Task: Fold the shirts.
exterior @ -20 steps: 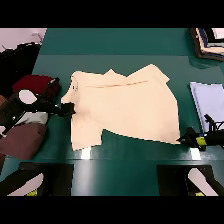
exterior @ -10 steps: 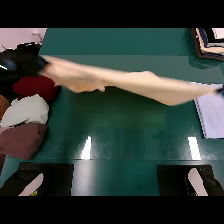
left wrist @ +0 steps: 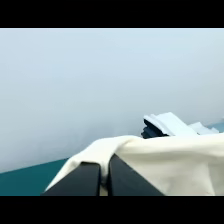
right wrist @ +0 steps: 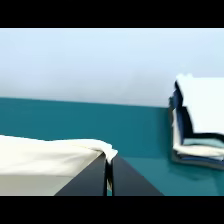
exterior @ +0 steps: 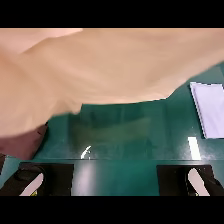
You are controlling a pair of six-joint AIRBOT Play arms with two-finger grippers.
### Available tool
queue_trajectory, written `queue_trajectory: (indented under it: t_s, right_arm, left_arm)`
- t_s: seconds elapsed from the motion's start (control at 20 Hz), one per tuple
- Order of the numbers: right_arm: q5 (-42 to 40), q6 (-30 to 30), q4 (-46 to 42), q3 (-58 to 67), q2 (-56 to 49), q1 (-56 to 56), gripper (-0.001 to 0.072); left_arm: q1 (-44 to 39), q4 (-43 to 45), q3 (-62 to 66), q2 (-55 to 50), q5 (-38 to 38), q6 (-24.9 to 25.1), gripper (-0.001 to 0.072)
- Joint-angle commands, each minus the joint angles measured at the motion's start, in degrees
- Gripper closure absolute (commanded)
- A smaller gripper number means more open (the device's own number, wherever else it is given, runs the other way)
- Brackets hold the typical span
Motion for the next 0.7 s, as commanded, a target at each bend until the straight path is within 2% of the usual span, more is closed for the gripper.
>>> queue_trajectory:
  t_s: [0.0,0.2,0.35,0.5,0.65]
  right_arm:
    - [2.25,2.12,-2.95,8.50,-2.97,0.15,0.0693]
    - [3.82,3.17,-2.47,0.81,-5.99,0.17,0.0693]
    - [7.21,3.17,-2.73,-6.38,-11.67,0.68,0.0693]
    - [8.48,3.13,-3.21,-14.32,-19.61,5.09,0.0693]
    - [5.84,3.15,-7.13,-20.74,-29.53,10.71,0.0693]
  left_arm:
    - [0.02,0.55,1.42,-0.50,0.63,-0.17,0.0683]
    - [0.02,0.74,-12.31,-3.89,-2.89,-0.15,0.0683]
    - [0.02,0.68,-22.45,-10.38,-6.14,-0.11,0.0681]
    - [0.02,0.70,-31.26,-18.82,-5.88,0.46,0.0681]
    - [0.02,0.76,-35.17,-29.14,-3.02,2.43,0.0681]
